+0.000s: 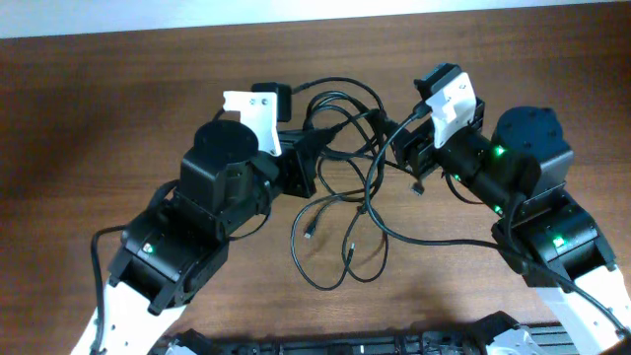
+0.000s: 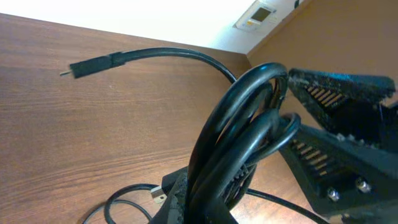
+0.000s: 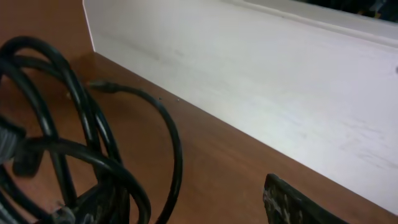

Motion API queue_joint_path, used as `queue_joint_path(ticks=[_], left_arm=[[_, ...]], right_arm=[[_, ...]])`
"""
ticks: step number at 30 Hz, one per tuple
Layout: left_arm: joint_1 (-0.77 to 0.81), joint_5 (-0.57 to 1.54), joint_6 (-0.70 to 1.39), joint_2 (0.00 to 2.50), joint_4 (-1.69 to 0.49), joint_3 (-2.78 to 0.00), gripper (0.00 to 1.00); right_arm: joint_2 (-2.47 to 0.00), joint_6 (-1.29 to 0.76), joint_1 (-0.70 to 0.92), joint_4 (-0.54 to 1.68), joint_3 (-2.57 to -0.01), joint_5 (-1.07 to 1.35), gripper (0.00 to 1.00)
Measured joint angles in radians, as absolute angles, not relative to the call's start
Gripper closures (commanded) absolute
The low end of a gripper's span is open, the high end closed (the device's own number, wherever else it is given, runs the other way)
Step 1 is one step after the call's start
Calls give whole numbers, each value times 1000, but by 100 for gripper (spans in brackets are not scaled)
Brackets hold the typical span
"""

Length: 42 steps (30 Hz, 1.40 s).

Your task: Untangle cables

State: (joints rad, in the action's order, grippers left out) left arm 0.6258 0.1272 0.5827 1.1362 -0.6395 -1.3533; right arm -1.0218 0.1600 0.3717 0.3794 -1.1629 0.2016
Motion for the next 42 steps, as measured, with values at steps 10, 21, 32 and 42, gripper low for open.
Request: queue_joint_path(ticks=[10,21,32,42], left_arm=[[691,128,583,1168,-666,-1353,100],[717,141,564,1169,-675,-1353,100],[717,20,538,1169,-671,-1353,100],[717,-111,538,1169,-669,-1353,100]], right_arm=[[-1022,157,372,358,-1162,146,32],[-1022,92,372,416,-1161,-31,31],[-1022,75,372,569,-1161,1,31],[-1022,75,372,577,-1161,223,31]])
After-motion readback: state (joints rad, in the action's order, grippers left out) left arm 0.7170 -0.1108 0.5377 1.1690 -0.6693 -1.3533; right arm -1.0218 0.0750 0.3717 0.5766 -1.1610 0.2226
